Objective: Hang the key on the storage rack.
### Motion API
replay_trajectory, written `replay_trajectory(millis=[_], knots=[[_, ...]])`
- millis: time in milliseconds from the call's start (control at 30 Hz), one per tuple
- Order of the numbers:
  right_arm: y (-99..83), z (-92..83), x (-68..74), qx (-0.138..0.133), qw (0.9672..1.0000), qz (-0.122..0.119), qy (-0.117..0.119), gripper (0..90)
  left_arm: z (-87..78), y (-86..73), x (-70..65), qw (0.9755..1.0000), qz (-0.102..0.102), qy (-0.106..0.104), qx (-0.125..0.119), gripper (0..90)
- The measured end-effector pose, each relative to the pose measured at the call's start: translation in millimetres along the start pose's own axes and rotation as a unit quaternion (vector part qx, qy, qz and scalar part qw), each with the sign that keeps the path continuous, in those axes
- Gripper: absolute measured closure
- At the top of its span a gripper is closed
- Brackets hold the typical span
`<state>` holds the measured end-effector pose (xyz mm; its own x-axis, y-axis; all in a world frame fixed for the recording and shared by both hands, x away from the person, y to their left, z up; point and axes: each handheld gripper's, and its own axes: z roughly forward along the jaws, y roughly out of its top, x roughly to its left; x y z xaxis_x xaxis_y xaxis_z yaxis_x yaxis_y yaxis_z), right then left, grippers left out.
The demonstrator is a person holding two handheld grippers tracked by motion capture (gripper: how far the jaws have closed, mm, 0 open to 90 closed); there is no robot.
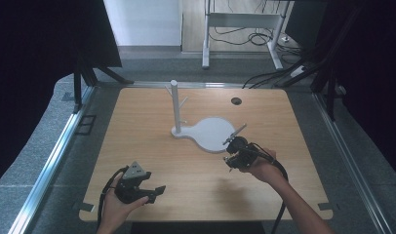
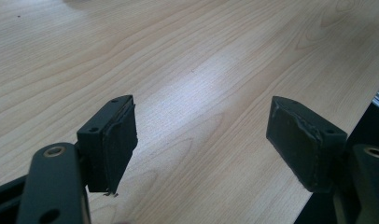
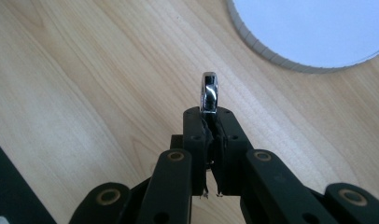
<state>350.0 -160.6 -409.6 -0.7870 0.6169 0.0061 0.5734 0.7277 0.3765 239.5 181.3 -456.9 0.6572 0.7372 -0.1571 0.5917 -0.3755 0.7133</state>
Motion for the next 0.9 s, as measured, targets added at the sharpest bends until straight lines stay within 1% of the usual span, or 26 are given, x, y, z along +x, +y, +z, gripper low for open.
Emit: replay_trajectory(millis=[433, 667, 700, 767, 800, 900], knots=[[13.7, -4.4, -11.9, -0.007, 0.9999, 0.013, -0.006, 84.8, 1.5, -0.1, -0.7, 1.0, 0.001, -0.001, 0.002, 25.1], [20.5, -4.3, -16.3, -0.009, 0.9998, 0.015, -0.007, 84.8, 1.9, -0.5, 0.2, 1.0, 0.0, -0.001, 0.003, 25.1], [23.4, -4.0, -17.2, -0.014, 0.9998, 0.015, -0.009, 84.8, 2.8, -0.6, 0.1, 1.0, 0.0, -0.001, 0.004, 25.1], [25.0, -3.9, -17.6, -0.016, 0.9997, 0.014, -0.008, 84.8, 3.0, -0.7, 0.0, 1.0, 0.0, -0.001, 0.005, 25.1], [28.8, -3.3, -18.5, -0.017, 0.9998, 0.01, -0.002, 84.8, 3.7, -0.7, -0.3, 1.0, 0.001, -0.002, 0.007, 25.1], [32.4, -2.3, -19.9, -0.017, 0.9998, 0.01, 0.001, 84.8, 3.8, -0.7, -0.4, 1.0, 0.002, -0.002, 0.008, 25.1]])
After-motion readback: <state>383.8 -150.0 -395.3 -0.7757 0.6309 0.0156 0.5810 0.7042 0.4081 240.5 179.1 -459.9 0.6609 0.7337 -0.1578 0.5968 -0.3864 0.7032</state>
